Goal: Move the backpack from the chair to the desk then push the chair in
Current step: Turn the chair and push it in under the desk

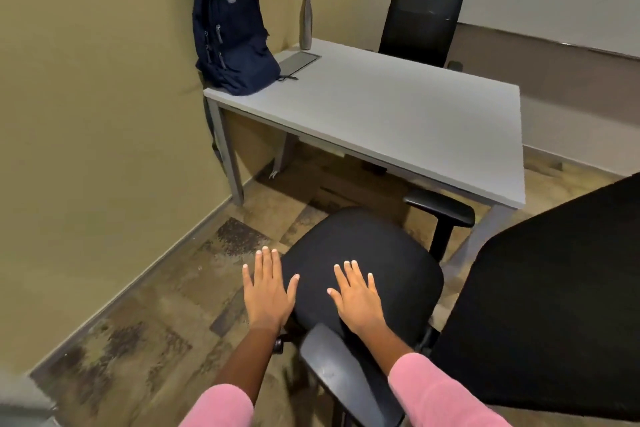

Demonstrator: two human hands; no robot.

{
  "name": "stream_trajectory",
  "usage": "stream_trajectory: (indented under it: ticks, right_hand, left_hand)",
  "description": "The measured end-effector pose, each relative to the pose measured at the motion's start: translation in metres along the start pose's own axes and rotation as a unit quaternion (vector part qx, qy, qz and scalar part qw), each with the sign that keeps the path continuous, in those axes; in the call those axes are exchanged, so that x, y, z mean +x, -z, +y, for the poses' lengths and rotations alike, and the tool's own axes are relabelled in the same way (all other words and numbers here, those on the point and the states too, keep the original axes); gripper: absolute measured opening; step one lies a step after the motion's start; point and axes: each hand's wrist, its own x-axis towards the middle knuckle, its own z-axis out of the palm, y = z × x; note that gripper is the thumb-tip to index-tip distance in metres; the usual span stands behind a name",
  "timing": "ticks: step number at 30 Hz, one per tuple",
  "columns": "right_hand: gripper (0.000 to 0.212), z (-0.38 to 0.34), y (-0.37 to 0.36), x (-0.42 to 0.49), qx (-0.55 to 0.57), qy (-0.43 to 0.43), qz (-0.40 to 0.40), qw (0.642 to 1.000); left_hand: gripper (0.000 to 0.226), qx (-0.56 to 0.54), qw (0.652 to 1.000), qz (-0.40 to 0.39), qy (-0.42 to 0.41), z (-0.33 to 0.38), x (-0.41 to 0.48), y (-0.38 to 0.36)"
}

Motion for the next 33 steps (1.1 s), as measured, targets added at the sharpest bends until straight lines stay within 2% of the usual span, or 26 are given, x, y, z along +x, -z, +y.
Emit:
stream_trajectory:
  ticks: [7, 19, 24, 28, 33]
  right_hand:
    - [0.056, 0.006, 0.018, -0.03, -0.013, 0.077, 0.019, 0.997]
    - [0.055, 0.016, 0.093, -0.115, -0.003, 0.205, 0.084, 0.975]
    - [0.055, 0.034, 0.143, -0.171, 0.012, 0.26, 0.117, 0.958]
    - [0.056, 0.051, 0.213, -0.187, 0.032, 0.302, 0.157, 0.94]
    - [0.056, 0.115, 0.268, -0.179, 0.012, 0.298, 0.199, 0.933]
  left_hand:
    - [0.068, 0.022, 0.998, 0.027, 0.052, 0.02, -0.055, 0.017]
    - [0.069, -0.006, 0.98, 0.139, 0.145, 0.07, -0.144, 0.069]
    - [0.069, -0.003, 0.977, 0.149, 0.153, 0.114, -0.164, 0.092]
    - [0.068, -0.025, 0.971, 0.185, 0.151, 0.154, -0.146, 0.125]
    - [0.068, -0.039, 0.961, 0.244, 0.126, 0.222, -0.136, 0.151]
